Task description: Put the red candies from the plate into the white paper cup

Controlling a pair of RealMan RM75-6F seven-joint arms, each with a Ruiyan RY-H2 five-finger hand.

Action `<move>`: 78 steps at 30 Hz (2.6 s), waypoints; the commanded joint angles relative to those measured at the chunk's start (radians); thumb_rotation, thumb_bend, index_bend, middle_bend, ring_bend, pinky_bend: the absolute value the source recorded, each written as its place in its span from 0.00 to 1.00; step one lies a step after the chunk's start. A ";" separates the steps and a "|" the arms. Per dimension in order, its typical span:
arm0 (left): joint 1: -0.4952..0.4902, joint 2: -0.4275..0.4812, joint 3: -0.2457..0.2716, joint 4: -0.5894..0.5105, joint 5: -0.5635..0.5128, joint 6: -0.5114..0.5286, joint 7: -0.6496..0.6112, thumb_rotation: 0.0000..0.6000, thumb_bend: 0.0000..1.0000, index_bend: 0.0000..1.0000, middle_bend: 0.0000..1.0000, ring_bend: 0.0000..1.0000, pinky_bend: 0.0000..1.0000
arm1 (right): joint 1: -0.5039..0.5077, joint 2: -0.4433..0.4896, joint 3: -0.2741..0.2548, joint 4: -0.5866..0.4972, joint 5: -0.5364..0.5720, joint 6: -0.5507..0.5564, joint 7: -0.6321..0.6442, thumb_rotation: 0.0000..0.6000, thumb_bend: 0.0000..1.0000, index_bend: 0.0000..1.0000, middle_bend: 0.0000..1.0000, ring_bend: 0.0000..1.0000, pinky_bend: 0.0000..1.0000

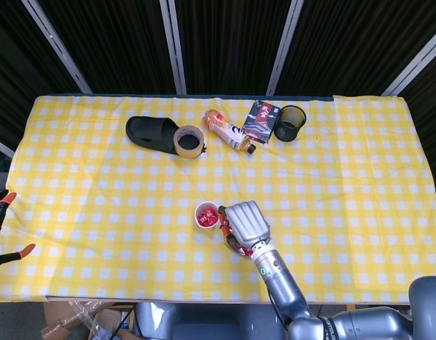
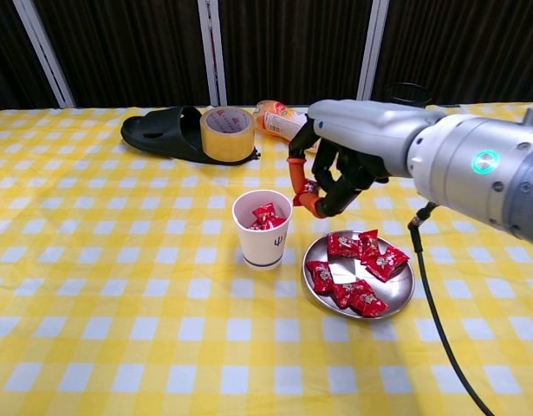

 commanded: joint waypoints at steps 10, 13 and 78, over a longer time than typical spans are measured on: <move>-0.006 -0.001 0.002 0.012 0.003 -0.009 0.002 1.00 0.05 0.00 0.00 0.00 0.00 | 0.089 -0.078 0.026 0.114 0.080 -0.026 0.003 1.00 0.51 0.56 0.79 0.94 0.84; -0.006 0.000 0.002 0.009 0.001 -0.011 0.002 1.00 0.05 0.00 0.00 0.00 0.00 | 0.103 -0.087 0.028 0.125 0.085 -0.027 0.009 1.00 0.51 0.56 0.79 0.94 0.84; 0.003 -0.008 0.001 -0.006 0.009 0.019 0.011 1.00 0.05 0.00 0.00 0.00 0.00 | -0.224 0.074 -0.404 0.096 -0.406 0.077 0.302 1.00 0.40 0.26 0.79 0.94 0.84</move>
